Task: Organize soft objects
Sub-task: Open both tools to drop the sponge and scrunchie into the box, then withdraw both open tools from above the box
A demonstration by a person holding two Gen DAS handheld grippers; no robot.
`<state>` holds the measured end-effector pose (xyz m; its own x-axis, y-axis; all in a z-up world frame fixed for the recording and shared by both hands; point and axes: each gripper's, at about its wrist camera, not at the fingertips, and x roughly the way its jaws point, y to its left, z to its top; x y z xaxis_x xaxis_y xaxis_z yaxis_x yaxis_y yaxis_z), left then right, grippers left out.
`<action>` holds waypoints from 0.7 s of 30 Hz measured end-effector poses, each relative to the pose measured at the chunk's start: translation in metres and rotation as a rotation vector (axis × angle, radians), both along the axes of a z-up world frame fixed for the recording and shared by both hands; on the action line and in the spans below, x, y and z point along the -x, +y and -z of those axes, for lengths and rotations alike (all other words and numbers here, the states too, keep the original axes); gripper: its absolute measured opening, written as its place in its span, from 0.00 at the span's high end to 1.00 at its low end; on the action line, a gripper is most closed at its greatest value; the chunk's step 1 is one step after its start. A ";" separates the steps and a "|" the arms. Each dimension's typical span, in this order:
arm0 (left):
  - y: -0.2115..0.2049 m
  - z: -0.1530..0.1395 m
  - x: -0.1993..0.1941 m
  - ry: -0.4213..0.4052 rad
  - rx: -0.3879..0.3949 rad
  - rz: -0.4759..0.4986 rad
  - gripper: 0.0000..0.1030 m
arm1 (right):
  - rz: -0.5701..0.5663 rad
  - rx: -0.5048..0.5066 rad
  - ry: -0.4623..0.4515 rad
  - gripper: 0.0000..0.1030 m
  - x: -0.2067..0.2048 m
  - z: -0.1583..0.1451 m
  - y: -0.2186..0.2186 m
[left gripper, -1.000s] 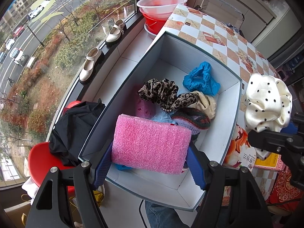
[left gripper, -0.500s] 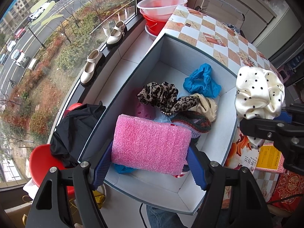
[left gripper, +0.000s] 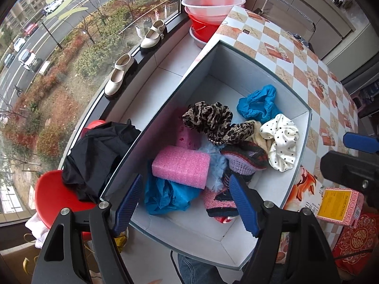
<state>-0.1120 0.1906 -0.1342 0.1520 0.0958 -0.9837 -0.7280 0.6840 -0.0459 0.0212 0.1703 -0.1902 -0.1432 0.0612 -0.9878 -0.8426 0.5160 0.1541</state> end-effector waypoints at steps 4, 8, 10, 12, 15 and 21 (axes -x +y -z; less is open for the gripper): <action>-0.003 -0.002 -0.003 -0.009 0.005 0.013 0.24 | 0.010 0.048 0.018 0.01 -0.001 0.007 -0.004; -0.005 -0.001 -0.005 -0.004 0.005 0.020 0.24 | 0.010 0.055 0.018 0.01 0.002 0.008 -0.008; -0.006 -0.001 -0.006 0.000 0.005 0.021 0.24 | 0.010 0.054 0.021 0.01 0.003 0.008 -0.009; -0.007 -0.001 -0.006 0.001 0.005 0.022 0.24 | 0.010 0.055 0.022 0.01 0.003 0.008 -0.009; -0.007 -0.001 -0.005 -0.001 0.008 0.017 0.24 | 0.012 0.054 0.027 0.01 0.004 0.008 -0.009; -0.010 0.003 -0.003 -0.003 0.010 0.017 0.24 | 0.014 0.056 0.028 0.01 0.006 0.007 -0.010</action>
